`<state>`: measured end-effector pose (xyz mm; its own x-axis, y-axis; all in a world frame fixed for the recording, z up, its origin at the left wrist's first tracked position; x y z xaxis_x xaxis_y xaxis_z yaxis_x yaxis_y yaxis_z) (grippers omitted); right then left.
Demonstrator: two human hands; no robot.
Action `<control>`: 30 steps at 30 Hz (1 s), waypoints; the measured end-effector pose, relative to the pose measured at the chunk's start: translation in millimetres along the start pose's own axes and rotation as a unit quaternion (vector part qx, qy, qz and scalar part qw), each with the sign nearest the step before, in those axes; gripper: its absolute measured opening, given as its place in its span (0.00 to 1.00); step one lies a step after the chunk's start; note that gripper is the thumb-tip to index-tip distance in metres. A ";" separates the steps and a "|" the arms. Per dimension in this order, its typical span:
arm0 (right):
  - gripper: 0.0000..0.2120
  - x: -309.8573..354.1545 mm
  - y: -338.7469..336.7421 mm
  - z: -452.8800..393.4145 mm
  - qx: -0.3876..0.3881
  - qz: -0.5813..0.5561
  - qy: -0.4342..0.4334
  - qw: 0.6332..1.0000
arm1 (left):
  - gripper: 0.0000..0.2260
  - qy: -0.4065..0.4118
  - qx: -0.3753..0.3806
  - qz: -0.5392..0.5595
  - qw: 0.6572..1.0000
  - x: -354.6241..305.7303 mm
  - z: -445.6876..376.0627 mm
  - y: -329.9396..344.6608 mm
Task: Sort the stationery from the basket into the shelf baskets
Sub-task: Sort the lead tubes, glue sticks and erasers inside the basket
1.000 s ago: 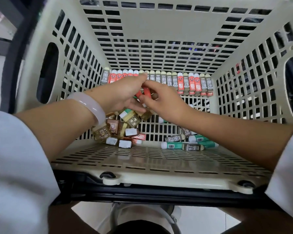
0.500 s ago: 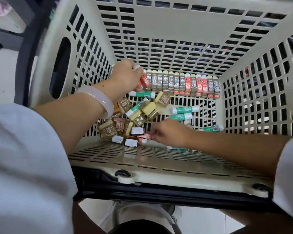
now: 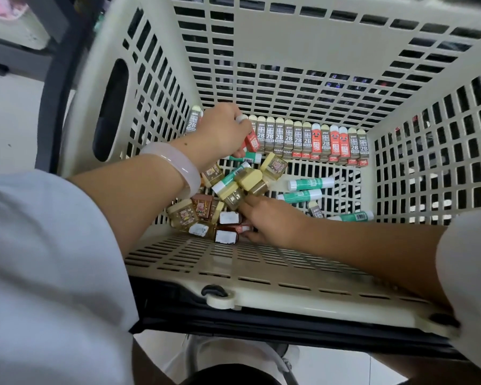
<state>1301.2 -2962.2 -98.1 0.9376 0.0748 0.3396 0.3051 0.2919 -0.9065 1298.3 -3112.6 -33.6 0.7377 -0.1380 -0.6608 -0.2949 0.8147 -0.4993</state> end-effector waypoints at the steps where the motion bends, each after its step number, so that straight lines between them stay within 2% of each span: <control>1: 0.24 -0.1 -2.0 0.6 0.004 0.009 0.001 1.000 | 0.09 -0.005 0.001 0.002 1.000 0.1 -0.2 -0.2; 3: 0.21 -1.0 -10.2 4.0 0.009 0.013 0.007 1.000 | 0.08 -0.005 0.005 -0.003 1.000 -0.8 -0.2 -1.4; 6: 0.12 -10.6 -33.7 14.6 0.009 -0.050 0.045 0.998 | 0.05 0.020 -0.003 -0.039 0.999 -2.9 0.5 -4.5; 9: 0.10 -29.0 -66.4 30.9 -0.079 -0.149 0.132 0.977 | 0.08 0.035 0.010 -0.084 0.996 -2.5 2.6 -2.5; 11: 0.11 -43.0 -79.9 39.4 -0.197 -0.242 0.216 0.925 | 0.09 0.044 0.025 -0.115 0.992 -1.9 5.5 -0.5; 13: 0.11 -53.4 -81.5 39.1 -0.306 -0.343 0.276 0.844 | 0.11 0.041 0.043 -0.124 0.990 -1.1 7.5 0.4; 14: 0.11 -55.2 -81.1 36.1 -0.335 -0.386 0.291 0.809 | 0.11 0.032 0.055 -0.117 0.991 -1.3 8.3 0.4; 18: 0.11 -53.3 -79.2 24.0 -0.390 -0.540 0.283 0.691 | 0.11 -0.043 0.104 0.002 0.994 -2.9 10.3 -0.4; 23: 0.10 -54.6 -81.5 22.2 -0.443 -0.642 0.276 0.561 | 0.15 -0.066 0.126 0.021 0.990 -0.3 13.5 -3.3; 25: 0.08 -53.1 -82.1 19.1 -0.438 -0.657 0.271 0.550 | 0.16 -0.088 0.161 0.048 0.982 -0.1 14.7 -1.1; 27: 0.07 -52.9 -80.1 17.4 -0.420 -0.660 0.270 0.561 | 0.16 -0.097 0.165 0.046 0.980 -0.9 14.6 -1.5; 29: 0.05 -54.2 -77.3 17.4 -0.390 -0.648 0.275 0.594 | 0.15 -0.085 0.156 0.000 0.984 -1.9 14.4 -5.6; 30: 0.05 -55.3 -75.6 17.4 -0.371 -0.628 0.284 0.623 | 0.14 -0.068 0.151 -0.041 0.985 -2.8 14.6 -7.8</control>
<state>1223.4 -2971.8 -44.0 -0.2734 -0.1782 0.9453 0.6528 -0.7561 0.0463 1307.4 -3110.4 -19.6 0.8324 -0.1497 -0.5336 -0.0521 0.9374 -0.3443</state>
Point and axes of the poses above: each hand's wrist, its own z-axis away from the middle knuckle, its own y-axis out of the palm, x = y × z, the point moved 2 cm from there along -z, towards the middle knuckle, and after that the axes turned 14 degrees about -y, right-handed, at the moved point
